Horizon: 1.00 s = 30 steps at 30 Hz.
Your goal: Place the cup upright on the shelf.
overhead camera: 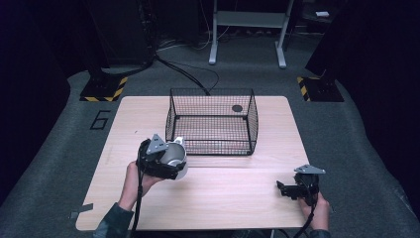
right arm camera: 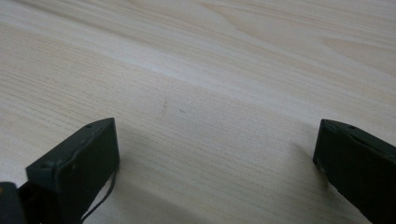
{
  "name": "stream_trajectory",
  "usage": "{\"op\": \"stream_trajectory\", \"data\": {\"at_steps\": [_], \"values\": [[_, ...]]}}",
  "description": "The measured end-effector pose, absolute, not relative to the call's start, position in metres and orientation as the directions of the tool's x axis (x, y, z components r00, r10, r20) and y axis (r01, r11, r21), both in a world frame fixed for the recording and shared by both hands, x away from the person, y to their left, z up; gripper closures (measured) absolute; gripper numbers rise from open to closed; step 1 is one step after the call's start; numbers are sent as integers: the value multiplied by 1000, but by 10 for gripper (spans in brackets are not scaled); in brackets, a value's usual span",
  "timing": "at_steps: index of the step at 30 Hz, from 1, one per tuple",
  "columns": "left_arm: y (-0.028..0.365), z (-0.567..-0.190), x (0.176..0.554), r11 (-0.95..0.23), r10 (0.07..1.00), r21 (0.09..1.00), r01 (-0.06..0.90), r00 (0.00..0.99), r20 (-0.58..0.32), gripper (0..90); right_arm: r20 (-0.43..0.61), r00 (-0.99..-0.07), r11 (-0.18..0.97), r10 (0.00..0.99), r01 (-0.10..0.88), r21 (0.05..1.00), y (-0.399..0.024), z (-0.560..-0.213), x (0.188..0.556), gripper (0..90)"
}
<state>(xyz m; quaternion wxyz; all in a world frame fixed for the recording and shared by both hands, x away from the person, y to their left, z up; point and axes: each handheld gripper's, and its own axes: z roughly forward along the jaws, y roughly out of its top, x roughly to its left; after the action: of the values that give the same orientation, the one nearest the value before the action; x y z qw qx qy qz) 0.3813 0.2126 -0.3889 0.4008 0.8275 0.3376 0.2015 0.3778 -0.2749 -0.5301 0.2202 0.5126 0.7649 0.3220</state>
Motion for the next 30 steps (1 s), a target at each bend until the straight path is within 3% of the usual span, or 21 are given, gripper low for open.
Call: {"op": "stream_trajectory", "data": {"at_steps": [30], "values": [[184, -354, 411, -478, 658, 818, 320, 747, 92, 61, 0, -379, 264, 925, 643, 719, -275, -530, 378, 0]]}}
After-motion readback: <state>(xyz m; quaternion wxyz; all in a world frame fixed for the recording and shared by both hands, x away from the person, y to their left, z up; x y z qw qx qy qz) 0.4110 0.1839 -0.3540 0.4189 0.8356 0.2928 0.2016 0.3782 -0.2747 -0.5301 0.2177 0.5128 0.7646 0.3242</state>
